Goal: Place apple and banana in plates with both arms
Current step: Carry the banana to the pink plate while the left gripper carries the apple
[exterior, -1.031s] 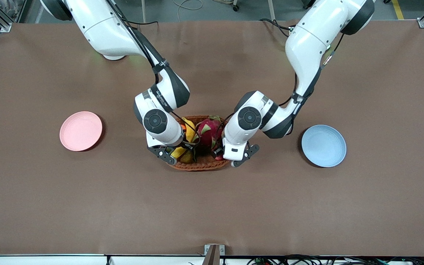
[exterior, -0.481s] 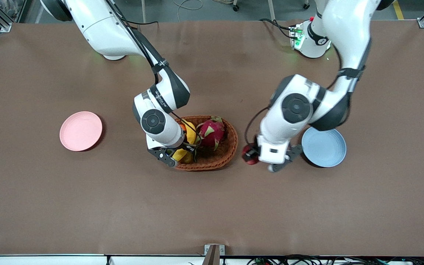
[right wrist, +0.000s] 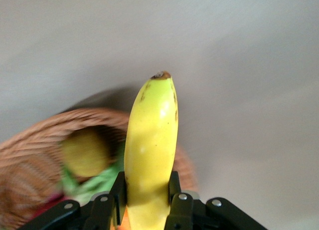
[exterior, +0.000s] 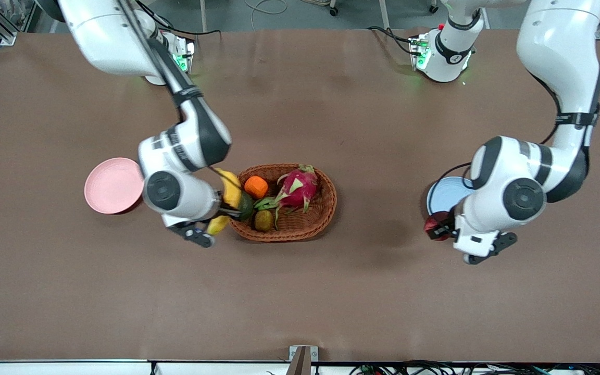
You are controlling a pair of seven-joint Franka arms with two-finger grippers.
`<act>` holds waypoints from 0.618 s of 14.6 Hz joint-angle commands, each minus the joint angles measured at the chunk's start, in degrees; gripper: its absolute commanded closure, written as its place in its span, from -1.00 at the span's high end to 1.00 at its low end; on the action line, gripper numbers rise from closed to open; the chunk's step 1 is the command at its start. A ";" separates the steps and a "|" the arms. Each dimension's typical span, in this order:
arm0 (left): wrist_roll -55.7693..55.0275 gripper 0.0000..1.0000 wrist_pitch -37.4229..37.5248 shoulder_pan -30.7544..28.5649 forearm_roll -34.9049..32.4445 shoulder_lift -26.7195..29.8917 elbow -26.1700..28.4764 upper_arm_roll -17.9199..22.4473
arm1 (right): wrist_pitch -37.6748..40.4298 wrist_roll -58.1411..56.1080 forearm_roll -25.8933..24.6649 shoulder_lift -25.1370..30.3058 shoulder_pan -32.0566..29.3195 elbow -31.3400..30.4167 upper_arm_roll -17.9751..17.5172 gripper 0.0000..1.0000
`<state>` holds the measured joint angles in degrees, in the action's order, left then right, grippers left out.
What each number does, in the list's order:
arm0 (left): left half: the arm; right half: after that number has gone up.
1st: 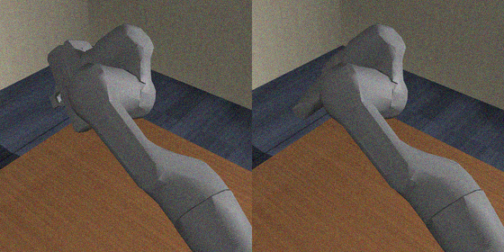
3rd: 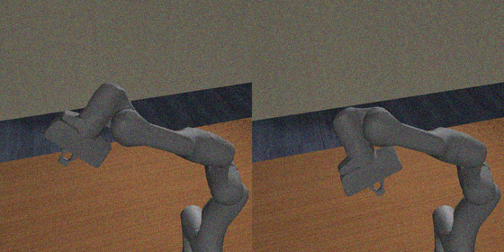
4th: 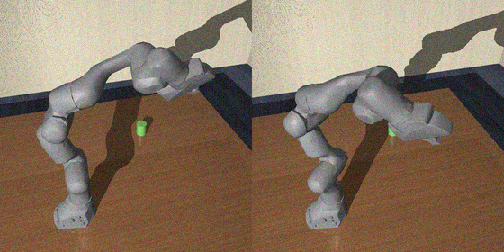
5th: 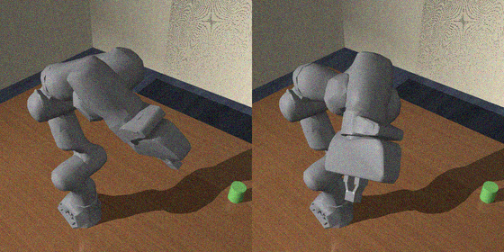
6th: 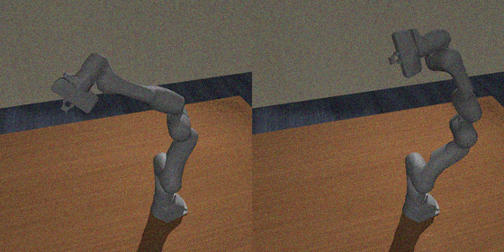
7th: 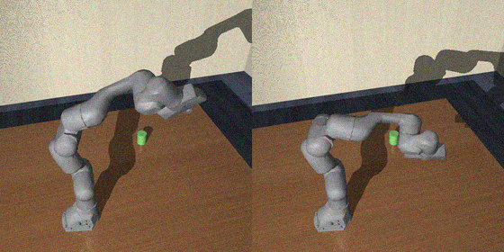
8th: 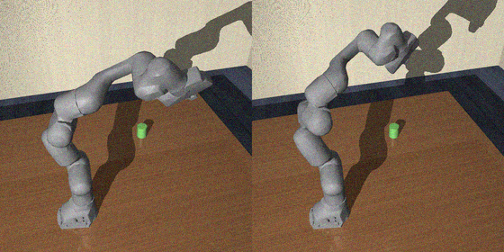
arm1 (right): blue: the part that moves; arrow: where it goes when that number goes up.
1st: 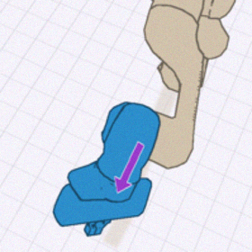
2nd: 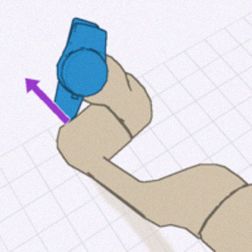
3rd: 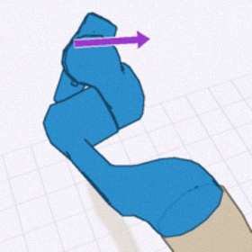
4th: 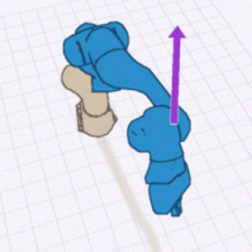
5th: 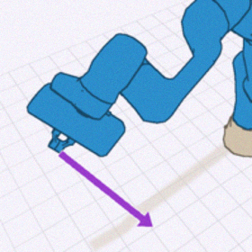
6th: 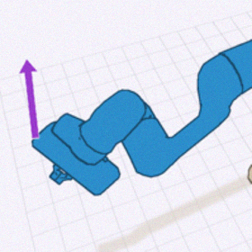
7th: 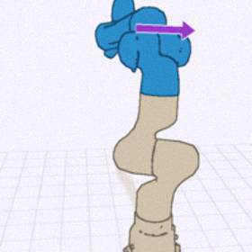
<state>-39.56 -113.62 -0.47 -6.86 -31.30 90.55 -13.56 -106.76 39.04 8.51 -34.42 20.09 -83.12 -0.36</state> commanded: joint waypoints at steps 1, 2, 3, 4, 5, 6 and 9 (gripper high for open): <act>6.58 -0.59 -0.81 -4.35 -0.79 2.57 6.38 -0.59 | 4.01 -14.64 -2.69 4.26 -9.07 -4.58 -0.52 -0.69; 7.99 -0.55 -1.33 -5.67 -0.88 2.56 7.78 -0.67 | 3.67 -19.47 -3.49 6.01 -12.32 -7.21 -0.52 -0.67; 9.48 -0.54 -1.42 -6.64 -0.79 2.56 9.36 -0.67 | 3.15 -23.79 -3.67 7.42 -15.40 -10.11 -0.60 -0.64; 10.19 -0.52 -2.03 -7.26 -0.88 2.48 11.12 -0.67 | 2.18 -27.66 -3.85 8.91 -18.13 -12.83 -0.60 -0.63; 10.29 -0.46 -3.17 -7.35 -0.79 2.22 12.62 -0.67 | 0.78 -31.35 -3.94 10.67 -19.81 -15.82 -0.52 -0.62; 10.38 -0.43 -4.75 -7.35 -0.79 2.04 14.11 -0.59 | -1.58 -35.13 -4.29 12.34 -21.91 -19.50 -0.52 -0.62; 10.73 -0.08 -6.44 -7.97 -0.79 1.34 15.62 -0.59 | -4.94 -43.66 -5.70 13.85 -27.72 -24.72 -0.52 -0.57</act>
<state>-29.30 -118.93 -7.78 -6.87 -31.29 104.11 -13.74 -109.40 -0.12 3.91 -24.69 -4.38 -101.33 0.40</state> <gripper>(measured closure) 0.247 0.630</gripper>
